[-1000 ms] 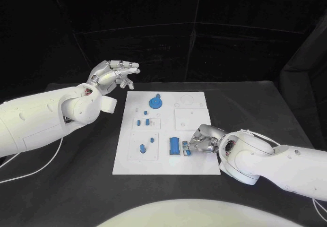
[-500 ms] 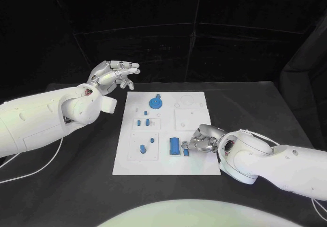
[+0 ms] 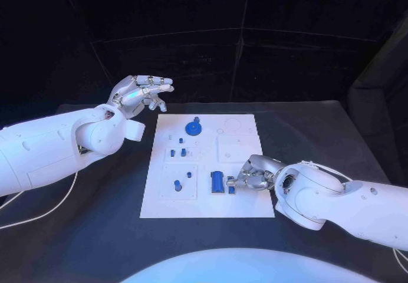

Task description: Assemble the parts on the task board

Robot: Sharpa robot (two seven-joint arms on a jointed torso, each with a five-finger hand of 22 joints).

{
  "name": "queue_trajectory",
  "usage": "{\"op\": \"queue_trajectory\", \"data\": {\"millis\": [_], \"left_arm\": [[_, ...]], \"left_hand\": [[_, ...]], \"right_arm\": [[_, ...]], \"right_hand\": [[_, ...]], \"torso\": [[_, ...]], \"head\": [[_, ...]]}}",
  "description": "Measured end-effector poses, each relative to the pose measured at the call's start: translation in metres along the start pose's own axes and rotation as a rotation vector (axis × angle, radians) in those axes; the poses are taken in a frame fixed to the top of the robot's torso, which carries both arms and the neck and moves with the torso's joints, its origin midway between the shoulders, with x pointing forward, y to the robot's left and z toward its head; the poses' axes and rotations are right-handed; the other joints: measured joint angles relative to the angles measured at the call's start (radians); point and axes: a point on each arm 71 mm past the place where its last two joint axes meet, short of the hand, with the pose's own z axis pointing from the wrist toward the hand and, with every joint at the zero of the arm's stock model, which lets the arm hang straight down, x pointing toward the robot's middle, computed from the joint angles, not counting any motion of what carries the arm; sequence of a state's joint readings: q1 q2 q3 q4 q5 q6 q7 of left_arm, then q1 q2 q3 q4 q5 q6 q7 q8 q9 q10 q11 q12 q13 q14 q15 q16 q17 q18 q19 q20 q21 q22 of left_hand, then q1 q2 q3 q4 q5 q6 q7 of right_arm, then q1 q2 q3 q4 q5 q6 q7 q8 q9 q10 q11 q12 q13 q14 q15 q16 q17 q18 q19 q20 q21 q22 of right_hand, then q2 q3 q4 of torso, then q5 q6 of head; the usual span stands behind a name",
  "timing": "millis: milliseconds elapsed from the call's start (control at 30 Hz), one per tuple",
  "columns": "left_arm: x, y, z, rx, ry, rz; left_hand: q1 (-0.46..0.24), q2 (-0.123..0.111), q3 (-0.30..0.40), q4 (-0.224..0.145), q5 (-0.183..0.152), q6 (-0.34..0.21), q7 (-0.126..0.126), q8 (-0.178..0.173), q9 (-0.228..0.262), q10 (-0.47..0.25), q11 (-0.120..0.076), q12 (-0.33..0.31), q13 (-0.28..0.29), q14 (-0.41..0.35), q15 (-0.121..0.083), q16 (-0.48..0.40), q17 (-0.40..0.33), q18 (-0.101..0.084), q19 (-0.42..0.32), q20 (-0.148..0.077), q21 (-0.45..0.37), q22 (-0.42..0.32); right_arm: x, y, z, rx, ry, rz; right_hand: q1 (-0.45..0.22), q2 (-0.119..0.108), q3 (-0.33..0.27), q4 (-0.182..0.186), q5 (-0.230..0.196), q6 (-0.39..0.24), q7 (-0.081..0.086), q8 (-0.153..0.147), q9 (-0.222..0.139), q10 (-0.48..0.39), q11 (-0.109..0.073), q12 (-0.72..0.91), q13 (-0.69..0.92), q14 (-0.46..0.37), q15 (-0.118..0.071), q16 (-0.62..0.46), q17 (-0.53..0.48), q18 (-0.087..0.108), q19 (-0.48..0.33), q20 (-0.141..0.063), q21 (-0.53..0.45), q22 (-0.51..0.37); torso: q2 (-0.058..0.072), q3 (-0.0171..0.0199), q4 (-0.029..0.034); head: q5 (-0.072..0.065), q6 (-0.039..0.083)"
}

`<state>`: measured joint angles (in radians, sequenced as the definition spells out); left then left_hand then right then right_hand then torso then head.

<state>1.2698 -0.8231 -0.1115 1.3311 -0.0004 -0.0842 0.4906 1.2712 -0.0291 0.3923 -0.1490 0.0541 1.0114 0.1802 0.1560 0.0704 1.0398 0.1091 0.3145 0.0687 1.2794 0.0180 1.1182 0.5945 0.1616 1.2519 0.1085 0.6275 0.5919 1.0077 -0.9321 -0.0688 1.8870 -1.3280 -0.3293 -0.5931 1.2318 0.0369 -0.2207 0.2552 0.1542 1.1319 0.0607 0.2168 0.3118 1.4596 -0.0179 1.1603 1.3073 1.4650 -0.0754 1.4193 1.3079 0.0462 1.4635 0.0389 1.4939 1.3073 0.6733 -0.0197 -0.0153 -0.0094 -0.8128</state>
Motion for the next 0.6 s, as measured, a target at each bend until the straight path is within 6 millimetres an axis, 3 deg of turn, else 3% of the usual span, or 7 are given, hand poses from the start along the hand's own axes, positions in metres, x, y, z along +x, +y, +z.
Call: {"op": "queue_trajectory", "data": {"millis": [300, 600], "left_arm": [[0.0003, 0.0002, 0.0006, 0.000, 0.000, 0.000], [0.0002, 0.0003, 0.0008, 0.000, 0.000, 0.001]], "left_hand": [[0.000, 0.000, 0.000, 0.000, 0.000, 0.000, 0.000, 0.000, 0.000, 0.000, 0.000, 0.000, 0.000, 0.000, 0.000, 0.000, 0.000, 0.000, 0.000, 0.000, 0.000, 0.000], [0.000, 0.000, -0.005, 0.002, 0.000, -0.003, 0.003, 0.000, 0.000, 0.000, 0.000, 0.004, 0.000, 0.000, 0.000, 0.000, -0.001, 0.000, 0.000, 0.000, 0.000, -0.001]], "right_arm": [[0.0013, -0.0036, -0.0039, -0.035, 0.055, -0.034], [0.0018, -0.0084, -0.0008, -0.034, 0.082, -0.049]], "right_hand": [[0.024, -0.023, -0.016, -0.016, -0.005, -0.005, 0.005, -0.004, 0.001, -0.006, 0.006, -0.029, 0.002, 0.000, 0.000, -0.012, -0.016, 0.000, 0.000, 0.000, -0.007, 0.000], [0.040, -0.008, -0.017, -0.021, 0.012, -0.005, 0.005, -0.008, 0.004, -0.006, 0.006, -0.034, 0.003, 0.000, 0.000, -0.012, -0.018, 0.000, 0.000, 0.000, -0.007, 0.000]], "torso": [[-0.001, -0.0004, -0.0016], [0.000, -0.0010, 0.0011]], "head": [[-0.002, 0.002], [-0.005, 0.004]]}}
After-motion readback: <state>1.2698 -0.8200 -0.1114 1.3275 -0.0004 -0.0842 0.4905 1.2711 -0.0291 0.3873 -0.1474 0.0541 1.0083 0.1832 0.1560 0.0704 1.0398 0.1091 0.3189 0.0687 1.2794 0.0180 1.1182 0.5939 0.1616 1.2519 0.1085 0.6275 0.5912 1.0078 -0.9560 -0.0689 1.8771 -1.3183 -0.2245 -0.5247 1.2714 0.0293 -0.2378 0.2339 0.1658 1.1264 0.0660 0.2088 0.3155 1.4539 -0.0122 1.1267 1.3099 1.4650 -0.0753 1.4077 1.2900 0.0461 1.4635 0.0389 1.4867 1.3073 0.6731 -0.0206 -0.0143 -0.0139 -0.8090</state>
